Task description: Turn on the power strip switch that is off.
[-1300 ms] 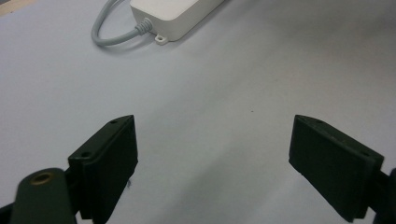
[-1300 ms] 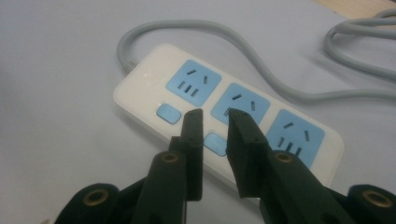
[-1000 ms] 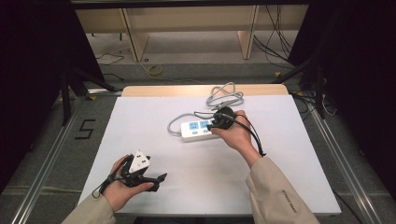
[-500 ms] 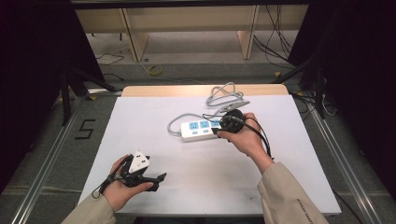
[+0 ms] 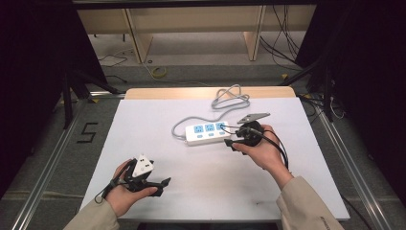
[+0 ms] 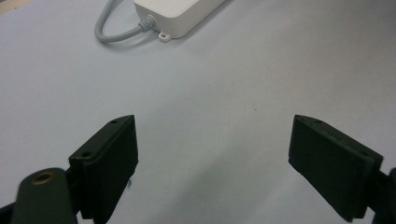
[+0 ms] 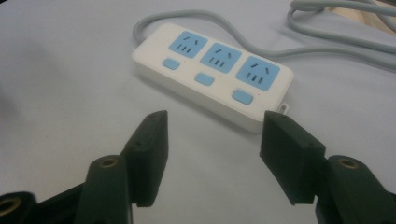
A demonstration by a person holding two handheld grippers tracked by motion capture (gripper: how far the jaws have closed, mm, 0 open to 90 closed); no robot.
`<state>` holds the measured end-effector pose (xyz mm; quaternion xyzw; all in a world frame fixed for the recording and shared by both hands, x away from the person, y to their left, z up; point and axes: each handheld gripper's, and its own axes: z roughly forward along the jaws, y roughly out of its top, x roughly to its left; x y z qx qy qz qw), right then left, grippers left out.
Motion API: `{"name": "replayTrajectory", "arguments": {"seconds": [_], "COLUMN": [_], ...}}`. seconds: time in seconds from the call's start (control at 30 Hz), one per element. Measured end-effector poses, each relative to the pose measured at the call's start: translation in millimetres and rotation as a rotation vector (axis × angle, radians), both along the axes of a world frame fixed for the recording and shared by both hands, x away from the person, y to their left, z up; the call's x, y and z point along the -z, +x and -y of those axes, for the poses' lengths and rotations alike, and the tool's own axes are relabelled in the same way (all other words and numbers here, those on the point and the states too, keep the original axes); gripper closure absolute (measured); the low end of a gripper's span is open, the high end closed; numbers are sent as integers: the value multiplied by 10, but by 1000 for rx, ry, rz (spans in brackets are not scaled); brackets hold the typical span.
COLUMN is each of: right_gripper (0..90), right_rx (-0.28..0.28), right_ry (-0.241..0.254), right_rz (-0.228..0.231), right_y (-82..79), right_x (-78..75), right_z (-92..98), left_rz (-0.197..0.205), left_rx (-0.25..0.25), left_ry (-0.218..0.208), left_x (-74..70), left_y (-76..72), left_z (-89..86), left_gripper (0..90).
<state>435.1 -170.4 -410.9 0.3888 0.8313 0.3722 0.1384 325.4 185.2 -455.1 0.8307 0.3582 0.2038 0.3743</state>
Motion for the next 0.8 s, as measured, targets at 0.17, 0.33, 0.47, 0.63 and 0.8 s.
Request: {"name": "replayTrajectory", "arguments": {"seconds": [0.17, 0.33, 0.47, 0.63, 0.8], "right_gripper": [366, 353, 347, 343, 333], "right_rx": [5, 8, 5, 16, 21], "right_ry": [21, 35, 62, 71, 100], "right_rz": [12, 31, 34, 31, 44], "right_y": [-117, -244, -339, -445, -559], "right_x": [19, 41, 59, 125, 188], "right_z": [102, 209, 323, 481, 609], "left_rz": [-1, 0, -1, -2, -1], "left_rx": [1, -1, -1, -3, 2], "left_ry": [1, -1, 1, -4, 7], "left_x": [0, -1, 2, 6, 7], "left_y": [-1, -2, -1, 1, 4], "left_z": [0, -2, -1, 5, 7], "left_gripper": [154, 153, 154, 153, 153]}}
